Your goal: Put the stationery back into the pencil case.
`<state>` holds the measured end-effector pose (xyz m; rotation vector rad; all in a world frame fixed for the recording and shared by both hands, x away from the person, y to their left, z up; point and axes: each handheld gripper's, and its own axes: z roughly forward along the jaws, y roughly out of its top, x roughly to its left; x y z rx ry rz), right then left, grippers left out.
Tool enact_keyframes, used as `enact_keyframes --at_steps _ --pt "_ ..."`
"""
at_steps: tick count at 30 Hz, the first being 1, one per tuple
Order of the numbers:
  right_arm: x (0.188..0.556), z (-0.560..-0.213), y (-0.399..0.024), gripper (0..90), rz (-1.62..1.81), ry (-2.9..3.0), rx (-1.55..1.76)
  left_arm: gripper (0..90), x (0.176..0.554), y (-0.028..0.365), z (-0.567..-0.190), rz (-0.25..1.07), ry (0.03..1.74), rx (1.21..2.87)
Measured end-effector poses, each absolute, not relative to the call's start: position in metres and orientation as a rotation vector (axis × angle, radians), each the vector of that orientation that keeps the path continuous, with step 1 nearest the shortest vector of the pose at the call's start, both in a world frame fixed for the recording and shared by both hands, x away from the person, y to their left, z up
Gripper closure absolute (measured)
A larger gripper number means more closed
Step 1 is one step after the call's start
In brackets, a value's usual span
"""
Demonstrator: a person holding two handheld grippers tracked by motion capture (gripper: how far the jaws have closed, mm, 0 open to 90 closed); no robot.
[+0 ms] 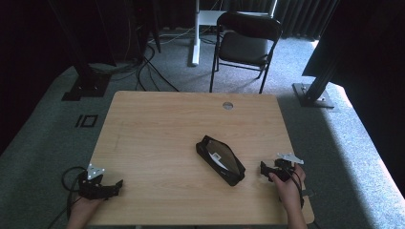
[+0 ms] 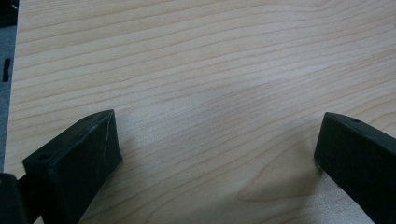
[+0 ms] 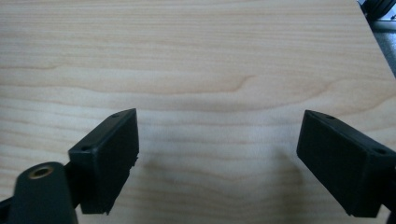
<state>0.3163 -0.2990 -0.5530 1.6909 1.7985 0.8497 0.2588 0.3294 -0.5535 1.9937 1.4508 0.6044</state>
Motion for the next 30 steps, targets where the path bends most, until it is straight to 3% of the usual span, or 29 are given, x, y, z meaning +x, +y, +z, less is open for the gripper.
enact_keyframes --at_steps 30 --pt "0.302 -0.559 -0.309 12.1 0.779 1.742 1.747 0.5 0.259 0.329 -0.553 0.604 1.451 1.994"
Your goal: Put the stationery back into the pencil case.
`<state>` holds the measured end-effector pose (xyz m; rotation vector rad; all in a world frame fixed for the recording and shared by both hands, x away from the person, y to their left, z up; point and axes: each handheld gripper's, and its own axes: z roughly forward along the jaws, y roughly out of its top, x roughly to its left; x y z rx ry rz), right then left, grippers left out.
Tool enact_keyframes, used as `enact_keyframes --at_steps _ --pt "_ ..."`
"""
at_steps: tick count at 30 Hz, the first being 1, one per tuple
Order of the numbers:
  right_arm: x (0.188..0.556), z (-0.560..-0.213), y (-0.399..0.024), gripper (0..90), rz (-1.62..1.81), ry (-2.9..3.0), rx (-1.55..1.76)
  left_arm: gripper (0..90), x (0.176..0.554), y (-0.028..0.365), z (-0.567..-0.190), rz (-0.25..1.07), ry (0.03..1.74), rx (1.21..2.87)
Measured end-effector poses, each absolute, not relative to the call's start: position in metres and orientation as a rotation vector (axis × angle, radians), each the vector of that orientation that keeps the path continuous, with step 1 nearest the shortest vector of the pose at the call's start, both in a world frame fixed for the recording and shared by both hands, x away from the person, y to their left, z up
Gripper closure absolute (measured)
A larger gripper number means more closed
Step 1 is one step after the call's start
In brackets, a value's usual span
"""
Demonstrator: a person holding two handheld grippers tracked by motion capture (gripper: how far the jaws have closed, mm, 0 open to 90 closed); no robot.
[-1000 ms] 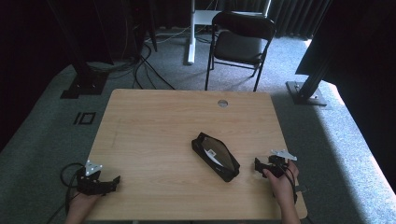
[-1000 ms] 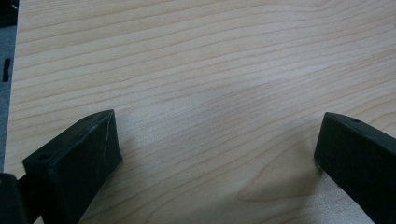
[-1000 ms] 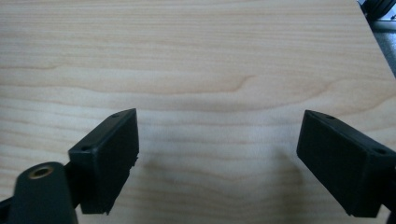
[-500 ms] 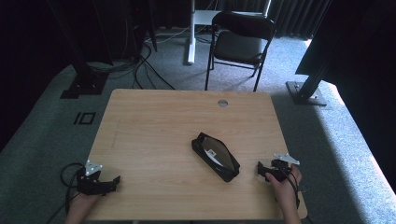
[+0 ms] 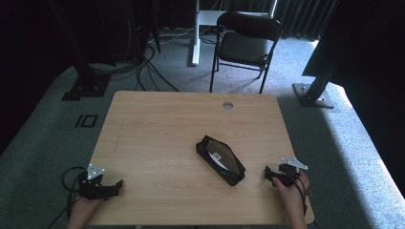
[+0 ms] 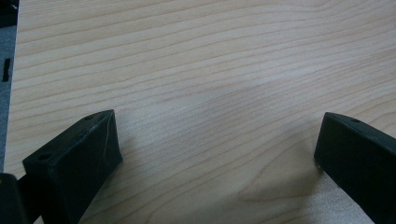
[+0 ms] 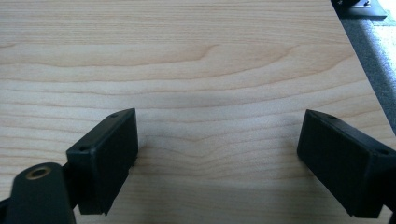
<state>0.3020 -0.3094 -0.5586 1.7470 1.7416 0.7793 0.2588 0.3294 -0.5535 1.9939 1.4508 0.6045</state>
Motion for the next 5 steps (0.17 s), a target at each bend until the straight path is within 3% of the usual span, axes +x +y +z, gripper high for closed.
enact_keyframes --at_steps 5 --pt "0.3019 -0.5586 -0.3093 12.1 0.779 1.742 1.747 0.5 0.2587 0.3295 -0.5535 0.605 1.451 1.994"
